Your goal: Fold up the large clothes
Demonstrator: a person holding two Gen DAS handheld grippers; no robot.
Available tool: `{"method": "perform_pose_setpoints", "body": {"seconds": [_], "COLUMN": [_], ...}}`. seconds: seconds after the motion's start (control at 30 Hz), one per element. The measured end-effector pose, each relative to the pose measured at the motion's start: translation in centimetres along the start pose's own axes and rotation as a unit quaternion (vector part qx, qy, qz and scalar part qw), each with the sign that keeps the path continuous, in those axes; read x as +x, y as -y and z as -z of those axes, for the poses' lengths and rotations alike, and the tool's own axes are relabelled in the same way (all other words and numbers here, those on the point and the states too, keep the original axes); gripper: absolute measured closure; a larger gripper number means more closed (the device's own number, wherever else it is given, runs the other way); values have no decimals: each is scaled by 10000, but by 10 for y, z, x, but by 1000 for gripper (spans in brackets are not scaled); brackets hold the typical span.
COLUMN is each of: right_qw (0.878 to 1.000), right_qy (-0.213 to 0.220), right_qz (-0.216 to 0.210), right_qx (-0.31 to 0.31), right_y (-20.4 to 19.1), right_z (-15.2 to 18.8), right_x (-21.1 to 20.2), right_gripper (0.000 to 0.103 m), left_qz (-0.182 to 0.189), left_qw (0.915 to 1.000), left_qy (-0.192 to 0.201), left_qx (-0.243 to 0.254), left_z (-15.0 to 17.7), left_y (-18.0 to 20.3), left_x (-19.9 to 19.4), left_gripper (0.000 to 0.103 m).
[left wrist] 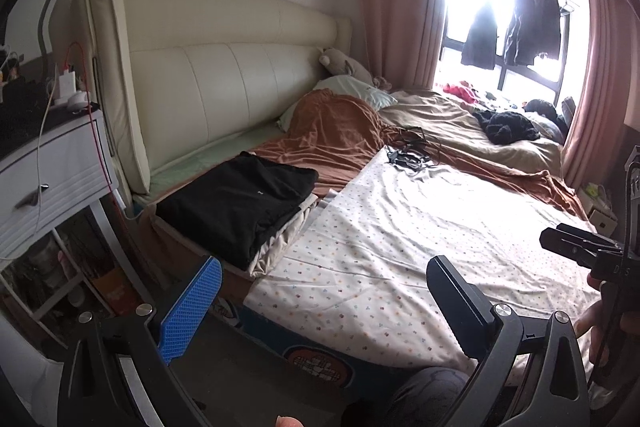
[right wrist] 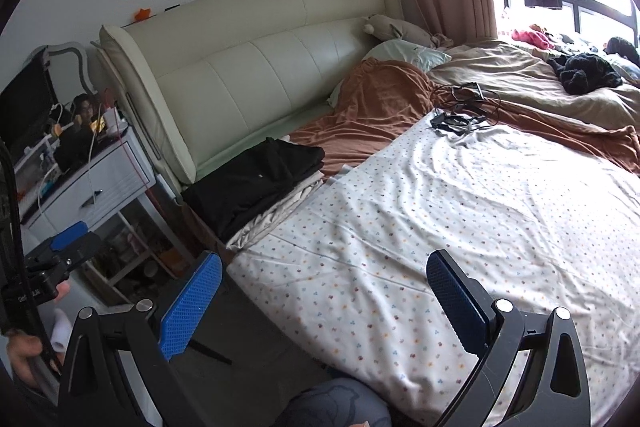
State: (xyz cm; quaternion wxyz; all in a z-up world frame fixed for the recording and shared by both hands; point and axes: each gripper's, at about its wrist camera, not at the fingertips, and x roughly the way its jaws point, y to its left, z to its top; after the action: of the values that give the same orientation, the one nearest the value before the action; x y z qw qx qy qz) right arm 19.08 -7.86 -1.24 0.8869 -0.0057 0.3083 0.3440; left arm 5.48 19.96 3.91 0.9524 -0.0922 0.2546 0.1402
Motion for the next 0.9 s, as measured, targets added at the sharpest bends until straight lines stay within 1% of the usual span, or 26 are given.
{"method": "perform_pose_setpoints", "body": {"seconds": [0.07, 0.2, 0.33, 0.6, 0.9], "right_qw": [9999, 9995, 9987, 9976, 9964], "right_qy": [77, 176, 264, 360, 527], "right_qz": [118, 249, 433, 578, 659], "right_qx": [-42, -7, -97, 82, 124], "right_y": [-2, -2, -8, -15, -23], "right_z": [8, 28, 54, 107, 150], "right_x": [-12, -32, -49, -76, -107], "right_gripper": [1, 1, 1, 1, 1], "left_qz": [87, 137, 182, 265, 209], "left_qw": [9999, 9996, 9993, 9982, 9981], "left_qy": [38, 180, 263, 424, 495], "left_qx": [45, 167, 199, 316, 306], "left_z": [7, 22, 41, 80, 112], "left_y": [3, 10, 10, 8, -4], "left_x": [-10, -32, -47, -73, -96], "left_gripper": [0, 0, 0, 0, 0]}}
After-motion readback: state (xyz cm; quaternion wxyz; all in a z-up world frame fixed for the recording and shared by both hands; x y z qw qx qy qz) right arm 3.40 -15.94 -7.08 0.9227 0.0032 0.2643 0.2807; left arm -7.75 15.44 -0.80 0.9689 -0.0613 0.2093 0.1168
